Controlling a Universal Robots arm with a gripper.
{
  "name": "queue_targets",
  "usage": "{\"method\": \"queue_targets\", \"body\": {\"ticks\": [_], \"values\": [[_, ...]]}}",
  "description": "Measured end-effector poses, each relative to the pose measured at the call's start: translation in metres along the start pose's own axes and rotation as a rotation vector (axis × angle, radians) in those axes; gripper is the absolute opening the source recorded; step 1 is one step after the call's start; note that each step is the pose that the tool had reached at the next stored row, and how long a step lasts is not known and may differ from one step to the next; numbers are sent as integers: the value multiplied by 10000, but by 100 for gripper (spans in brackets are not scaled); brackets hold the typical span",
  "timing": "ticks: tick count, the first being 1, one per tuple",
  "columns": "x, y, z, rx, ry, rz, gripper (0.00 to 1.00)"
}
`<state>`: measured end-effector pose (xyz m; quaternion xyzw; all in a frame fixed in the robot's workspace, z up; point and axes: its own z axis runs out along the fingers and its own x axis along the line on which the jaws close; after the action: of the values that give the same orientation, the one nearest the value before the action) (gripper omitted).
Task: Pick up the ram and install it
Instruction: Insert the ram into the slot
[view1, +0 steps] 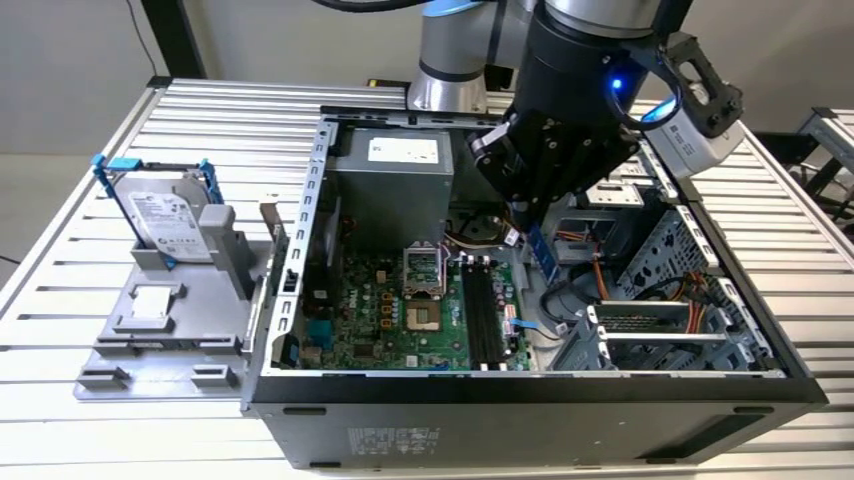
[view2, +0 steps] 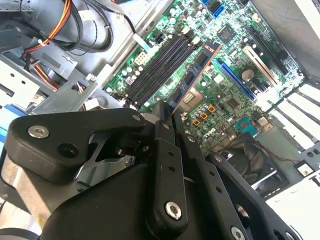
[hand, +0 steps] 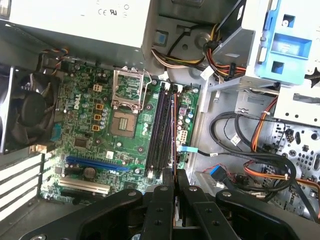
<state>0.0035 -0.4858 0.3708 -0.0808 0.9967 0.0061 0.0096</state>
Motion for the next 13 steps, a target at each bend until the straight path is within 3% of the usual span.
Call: {"method": "queue_targets", "body": {"ticks": [10, 13], "values": [[1, 10, 122, 3, 0, 78, 0], [2, 10, 174, 10, -3, 404, 0]]}}
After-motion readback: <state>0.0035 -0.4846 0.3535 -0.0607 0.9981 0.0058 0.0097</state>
